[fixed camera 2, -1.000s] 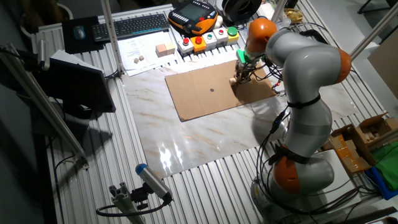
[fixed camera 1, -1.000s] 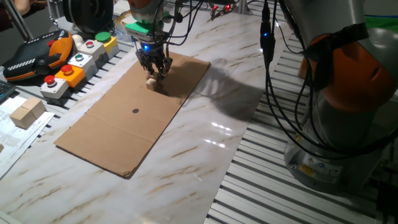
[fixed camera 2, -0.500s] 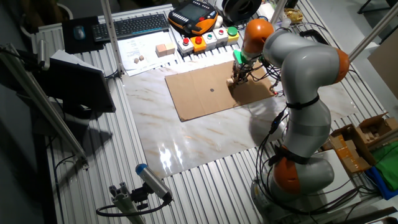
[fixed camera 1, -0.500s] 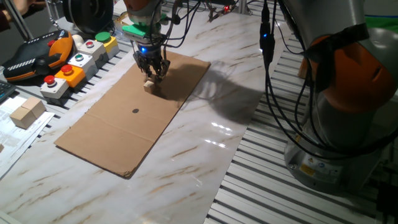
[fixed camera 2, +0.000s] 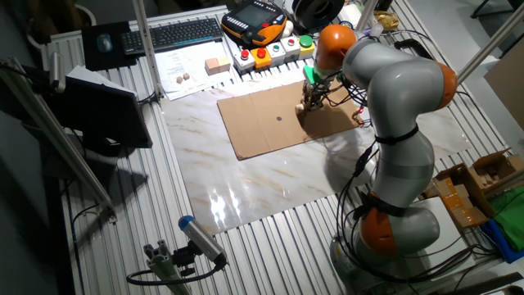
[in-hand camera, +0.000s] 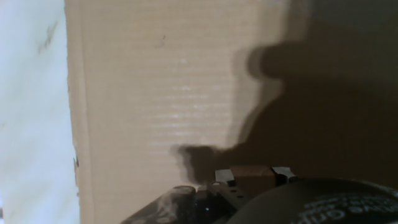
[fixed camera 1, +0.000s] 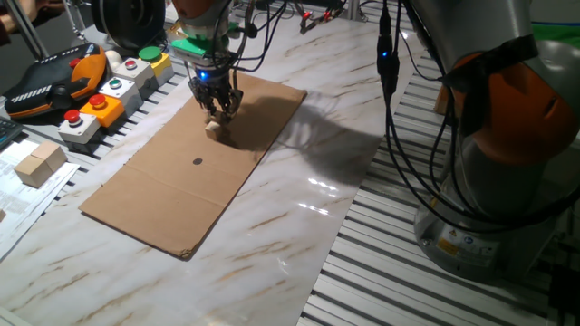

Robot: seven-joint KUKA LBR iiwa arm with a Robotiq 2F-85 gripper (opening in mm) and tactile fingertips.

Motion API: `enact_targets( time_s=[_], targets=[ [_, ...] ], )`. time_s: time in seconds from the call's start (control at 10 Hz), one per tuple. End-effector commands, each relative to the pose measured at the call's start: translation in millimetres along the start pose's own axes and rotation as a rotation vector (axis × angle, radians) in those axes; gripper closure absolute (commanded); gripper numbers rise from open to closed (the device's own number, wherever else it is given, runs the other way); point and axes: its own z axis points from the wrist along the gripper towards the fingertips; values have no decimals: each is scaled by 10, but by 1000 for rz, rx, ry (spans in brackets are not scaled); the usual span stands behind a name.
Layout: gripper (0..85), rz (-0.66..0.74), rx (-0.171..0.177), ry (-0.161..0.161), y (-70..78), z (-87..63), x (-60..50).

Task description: Use the gripper to push the small block from left to right

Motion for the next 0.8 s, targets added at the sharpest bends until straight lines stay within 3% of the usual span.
enact_targets(
  time_s=[0.0,0.7],
  targets=[
    [843,-1,-3,-2,-8,16,27],
    [843,6,-1,-3,23,9,212]
  ],
)
